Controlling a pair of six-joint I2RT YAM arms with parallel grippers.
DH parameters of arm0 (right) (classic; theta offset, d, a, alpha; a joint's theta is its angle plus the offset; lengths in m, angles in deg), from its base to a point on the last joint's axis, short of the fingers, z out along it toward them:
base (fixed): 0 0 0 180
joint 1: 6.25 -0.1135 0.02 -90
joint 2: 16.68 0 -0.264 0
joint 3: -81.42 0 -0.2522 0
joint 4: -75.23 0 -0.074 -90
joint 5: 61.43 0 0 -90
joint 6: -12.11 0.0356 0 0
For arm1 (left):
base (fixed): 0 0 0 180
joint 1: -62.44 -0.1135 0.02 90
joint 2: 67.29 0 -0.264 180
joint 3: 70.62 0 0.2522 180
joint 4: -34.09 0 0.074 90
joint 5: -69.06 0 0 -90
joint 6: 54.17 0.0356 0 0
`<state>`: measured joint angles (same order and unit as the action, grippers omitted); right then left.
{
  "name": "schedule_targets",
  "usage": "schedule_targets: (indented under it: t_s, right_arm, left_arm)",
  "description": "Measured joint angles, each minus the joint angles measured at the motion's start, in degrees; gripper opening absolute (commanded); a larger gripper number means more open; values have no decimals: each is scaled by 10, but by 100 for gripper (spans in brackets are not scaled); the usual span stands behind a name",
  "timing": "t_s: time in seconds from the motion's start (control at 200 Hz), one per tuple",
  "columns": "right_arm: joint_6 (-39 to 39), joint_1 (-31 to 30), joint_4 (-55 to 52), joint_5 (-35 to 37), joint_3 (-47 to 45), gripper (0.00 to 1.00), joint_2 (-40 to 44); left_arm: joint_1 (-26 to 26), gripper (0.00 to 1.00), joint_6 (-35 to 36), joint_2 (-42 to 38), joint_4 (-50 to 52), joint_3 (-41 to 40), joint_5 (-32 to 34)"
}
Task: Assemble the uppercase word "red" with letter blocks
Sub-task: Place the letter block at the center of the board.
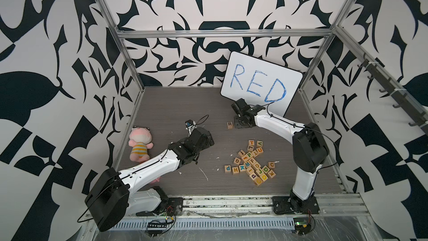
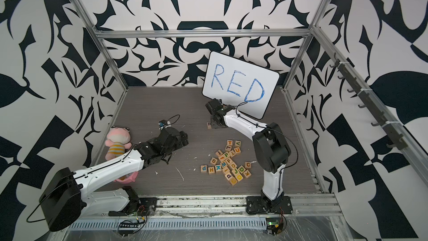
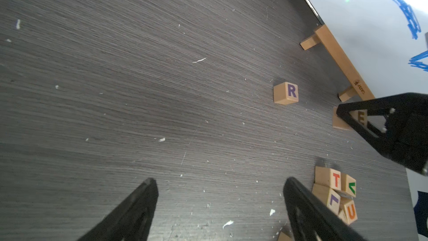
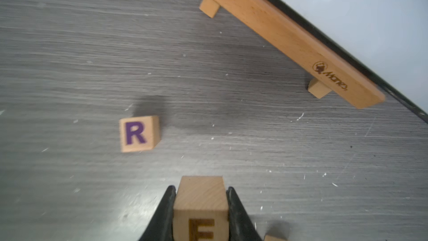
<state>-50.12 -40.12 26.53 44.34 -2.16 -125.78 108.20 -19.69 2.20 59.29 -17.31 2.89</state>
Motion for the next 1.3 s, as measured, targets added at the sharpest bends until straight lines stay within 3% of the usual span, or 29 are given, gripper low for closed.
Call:
schedule_targets:
  t_s: [0.44, 1.3]
  right_arm:
    - [-3, 10, 10, -5, 68, 22, -112]
    - [15, 27, 39, -39, 95, 29, -140]
  left_arm:
    - [0, 90, 0, -4, -5, -6, 4]
    - [0, 92, 0, -16, -26, -26, -3]
